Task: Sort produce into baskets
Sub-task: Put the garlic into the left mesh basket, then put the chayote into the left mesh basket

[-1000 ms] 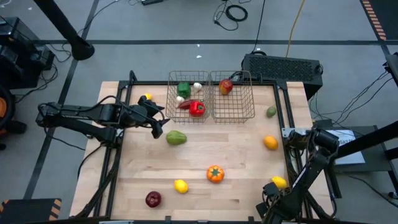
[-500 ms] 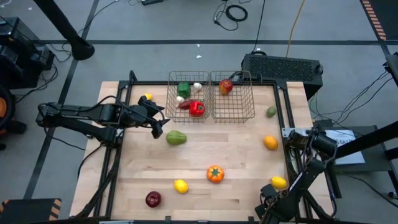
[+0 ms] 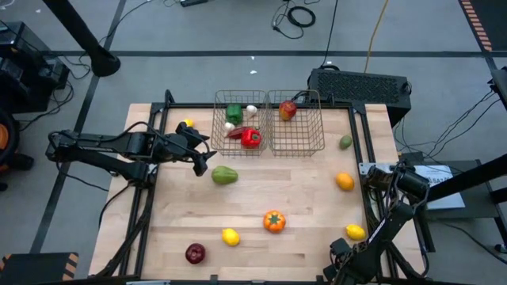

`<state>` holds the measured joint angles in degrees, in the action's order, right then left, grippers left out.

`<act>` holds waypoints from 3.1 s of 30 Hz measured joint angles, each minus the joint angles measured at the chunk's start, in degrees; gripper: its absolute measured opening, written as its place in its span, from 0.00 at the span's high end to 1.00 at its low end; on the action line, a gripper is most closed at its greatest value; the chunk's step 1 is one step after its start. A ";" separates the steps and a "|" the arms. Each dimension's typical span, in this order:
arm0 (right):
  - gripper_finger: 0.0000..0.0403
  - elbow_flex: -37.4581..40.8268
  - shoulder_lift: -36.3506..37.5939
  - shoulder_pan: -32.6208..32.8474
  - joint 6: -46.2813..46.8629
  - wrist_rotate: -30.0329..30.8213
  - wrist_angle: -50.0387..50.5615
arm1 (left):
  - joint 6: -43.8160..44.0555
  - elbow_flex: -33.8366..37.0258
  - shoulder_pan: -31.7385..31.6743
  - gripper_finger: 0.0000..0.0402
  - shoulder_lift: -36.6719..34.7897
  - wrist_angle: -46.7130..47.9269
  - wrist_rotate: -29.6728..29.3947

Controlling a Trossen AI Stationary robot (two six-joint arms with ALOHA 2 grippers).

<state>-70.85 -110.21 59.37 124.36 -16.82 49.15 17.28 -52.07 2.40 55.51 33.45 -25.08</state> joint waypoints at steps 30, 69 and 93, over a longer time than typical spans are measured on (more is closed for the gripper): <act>0.49 -27.14 0.04 -32.96 -73.23 44.57 19.37 | 3.91 0.02 0.02 0.29 -0.09 11.21 -4.54; 0.40 -28.70 -7.87 -80.17 -129.66 23.96 -13.80 | -5.78 0.02 -2.48 0.29 -0.09 15.60 -25.85; 0.38 -27.06 7.49 -66.92 -125.97 26.28 -1.88 | -16.33 0.02 -6.82 0.29 -0.09 8.80 -23.96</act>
<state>-97.91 -102.72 -7.55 -1.61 9.46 47.26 0.95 -52.05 -4.43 55.42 42.25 -49.03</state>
